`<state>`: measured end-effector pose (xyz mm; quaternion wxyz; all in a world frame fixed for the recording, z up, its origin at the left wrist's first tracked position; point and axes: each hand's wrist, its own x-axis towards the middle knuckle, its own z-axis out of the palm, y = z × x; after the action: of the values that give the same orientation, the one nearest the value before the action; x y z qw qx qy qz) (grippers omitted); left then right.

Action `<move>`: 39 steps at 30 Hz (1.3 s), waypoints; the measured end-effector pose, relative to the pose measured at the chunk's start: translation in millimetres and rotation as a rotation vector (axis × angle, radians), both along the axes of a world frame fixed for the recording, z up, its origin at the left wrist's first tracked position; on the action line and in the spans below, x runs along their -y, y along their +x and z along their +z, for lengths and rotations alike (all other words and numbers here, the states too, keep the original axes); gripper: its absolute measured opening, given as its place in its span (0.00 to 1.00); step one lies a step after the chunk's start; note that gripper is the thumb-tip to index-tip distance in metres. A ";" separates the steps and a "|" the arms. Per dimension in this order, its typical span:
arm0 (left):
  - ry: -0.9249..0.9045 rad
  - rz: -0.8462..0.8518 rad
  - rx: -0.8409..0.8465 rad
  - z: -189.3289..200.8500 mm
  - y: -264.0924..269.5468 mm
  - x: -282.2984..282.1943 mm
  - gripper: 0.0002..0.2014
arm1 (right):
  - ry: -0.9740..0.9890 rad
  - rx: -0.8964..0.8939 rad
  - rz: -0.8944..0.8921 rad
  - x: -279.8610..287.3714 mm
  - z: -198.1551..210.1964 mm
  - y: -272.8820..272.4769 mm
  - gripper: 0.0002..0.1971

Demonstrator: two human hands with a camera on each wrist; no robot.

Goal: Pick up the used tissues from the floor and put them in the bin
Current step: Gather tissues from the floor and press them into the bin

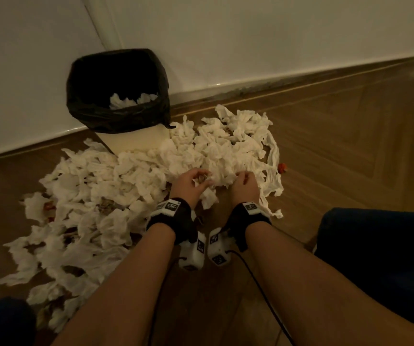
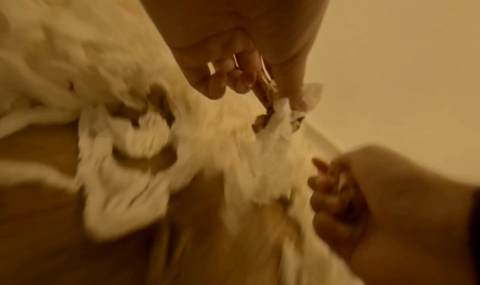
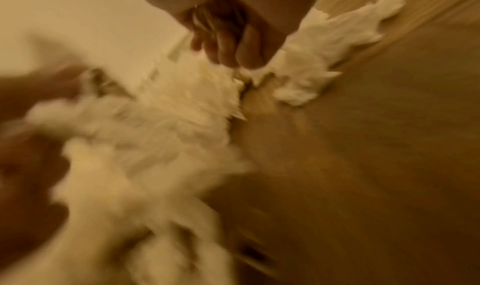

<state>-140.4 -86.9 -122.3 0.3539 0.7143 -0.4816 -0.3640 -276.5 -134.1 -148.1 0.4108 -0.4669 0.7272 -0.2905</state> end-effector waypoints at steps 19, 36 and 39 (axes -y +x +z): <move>-0.564 0.584 -0.529 137.1 109.1 21.9 0.11 | -0.014 1.305 0.172 51.3 153.0 94.8 0.13; -0.589 0.524 0.286 188.4 163.2 46.0 0.10 | -0.419 0.373 0.513 74.6 202.5 172.5 0.06; -0.420 0.416 0.356 174.1 163.3 50.8 0.19 | -0.392 0.194 0.648 74.5 187.6 176.5 0.12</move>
<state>22.9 -137.7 51.9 0.4703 0.7611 -0.4442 -0.0463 -100.0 -208.5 39.5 0.4510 -0.7124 0.4307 -0.3217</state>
